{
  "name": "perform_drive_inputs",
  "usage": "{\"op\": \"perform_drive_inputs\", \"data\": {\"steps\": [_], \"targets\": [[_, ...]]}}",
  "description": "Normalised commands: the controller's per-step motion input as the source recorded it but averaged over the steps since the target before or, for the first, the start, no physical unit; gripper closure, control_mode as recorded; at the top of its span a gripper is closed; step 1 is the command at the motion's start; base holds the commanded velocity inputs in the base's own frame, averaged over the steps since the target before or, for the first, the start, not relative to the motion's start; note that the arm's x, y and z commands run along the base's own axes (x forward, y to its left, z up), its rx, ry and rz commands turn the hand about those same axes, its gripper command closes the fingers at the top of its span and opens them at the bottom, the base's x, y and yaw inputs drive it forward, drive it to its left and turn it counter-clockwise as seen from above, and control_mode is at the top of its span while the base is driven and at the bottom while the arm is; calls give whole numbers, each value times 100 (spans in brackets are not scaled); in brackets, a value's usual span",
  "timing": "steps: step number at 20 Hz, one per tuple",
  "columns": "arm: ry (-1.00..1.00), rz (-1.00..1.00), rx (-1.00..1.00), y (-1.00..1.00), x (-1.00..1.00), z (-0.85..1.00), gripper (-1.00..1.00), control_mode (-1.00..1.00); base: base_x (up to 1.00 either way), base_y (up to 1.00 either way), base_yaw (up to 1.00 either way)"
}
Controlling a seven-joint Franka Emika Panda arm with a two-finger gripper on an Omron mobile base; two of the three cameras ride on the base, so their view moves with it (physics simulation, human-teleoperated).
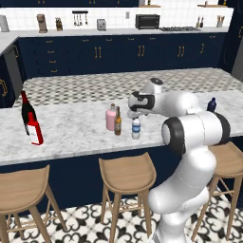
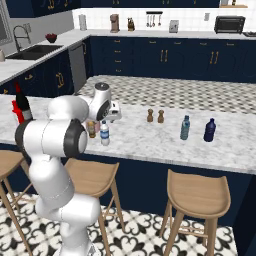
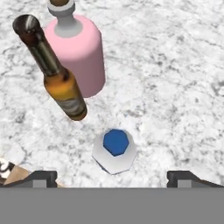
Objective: Move the plastic bottles in the middle to the plastics group, and the glass bottles in the middle to the glass group.
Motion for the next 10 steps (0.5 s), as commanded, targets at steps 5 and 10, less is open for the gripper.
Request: {"op": "perform_drive_inputs", "data": {"steps": [5, 10], "targets": [[0, 0, 0, 6, 22, -22, -100, -100, 0, 0, 0], [0, 0, 0, 1, 5, -11, -100, -100, 0, 0, 0]]}}
